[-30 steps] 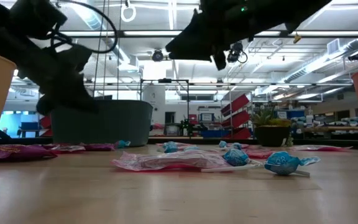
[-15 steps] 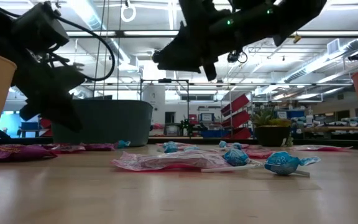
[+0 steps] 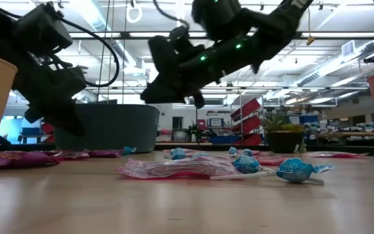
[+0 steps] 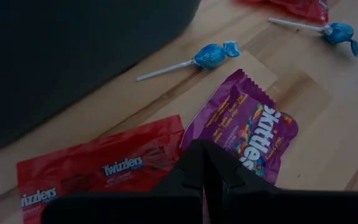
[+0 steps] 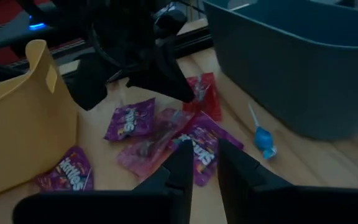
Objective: Sort candy
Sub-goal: Put the purple candy into the orange bin
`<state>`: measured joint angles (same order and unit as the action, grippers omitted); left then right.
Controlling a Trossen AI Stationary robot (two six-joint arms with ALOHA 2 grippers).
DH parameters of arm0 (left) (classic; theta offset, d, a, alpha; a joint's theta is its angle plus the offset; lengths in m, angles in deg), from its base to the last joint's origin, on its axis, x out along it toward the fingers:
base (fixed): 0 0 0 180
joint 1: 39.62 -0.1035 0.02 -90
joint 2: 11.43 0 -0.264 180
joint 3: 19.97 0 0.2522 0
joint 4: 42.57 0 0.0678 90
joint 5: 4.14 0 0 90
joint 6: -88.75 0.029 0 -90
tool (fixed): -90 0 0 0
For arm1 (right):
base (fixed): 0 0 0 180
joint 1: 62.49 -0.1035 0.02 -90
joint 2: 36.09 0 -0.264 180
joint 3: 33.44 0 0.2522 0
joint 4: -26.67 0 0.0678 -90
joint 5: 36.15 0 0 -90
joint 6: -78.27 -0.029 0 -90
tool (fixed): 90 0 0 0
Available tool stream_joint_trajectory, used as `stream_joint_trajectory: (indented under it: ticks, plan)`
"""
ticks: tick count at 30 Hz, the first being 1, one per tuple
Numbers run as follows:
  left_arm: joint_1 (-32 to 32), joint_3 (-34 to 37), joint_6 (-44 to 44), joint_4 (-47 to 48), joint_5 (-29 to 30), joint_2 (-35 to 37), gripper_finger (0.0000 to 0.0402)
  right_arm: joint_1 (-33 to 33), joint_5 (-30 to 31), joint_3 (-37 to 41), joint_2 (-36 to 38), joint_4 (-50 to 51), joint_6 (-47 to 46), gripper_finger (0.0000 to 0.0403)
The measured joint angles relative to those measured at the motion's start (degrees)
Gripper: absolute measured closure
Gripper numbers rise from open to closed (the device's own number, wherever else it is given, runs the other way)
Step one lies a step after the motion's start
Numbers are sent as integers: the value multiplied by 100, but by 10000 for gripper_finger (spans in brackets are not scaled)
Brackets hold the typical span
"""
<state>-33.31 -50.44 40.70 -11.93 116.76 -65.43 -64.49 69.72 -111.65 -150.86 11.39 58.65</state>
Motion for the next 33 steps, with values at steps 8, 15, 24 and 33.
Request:
stream_joint_trajectory:
  ticks: [8,15,24,33]
  plan:
    - [0,0,2,-21,-2,0,401,334,-635,-619,-554,-2,9,384]
    - [0,0,2,-30,-2,0,401,451,-996,-1011,-997,18,-11,400]
    - [0,0,4,-68,9,-2,401,524,-1007,-1247,-1440,16,-3,402]
    - [0,0,-11,-96,15,0,401,520,-928,-1776,-2212,-1,-18,403]
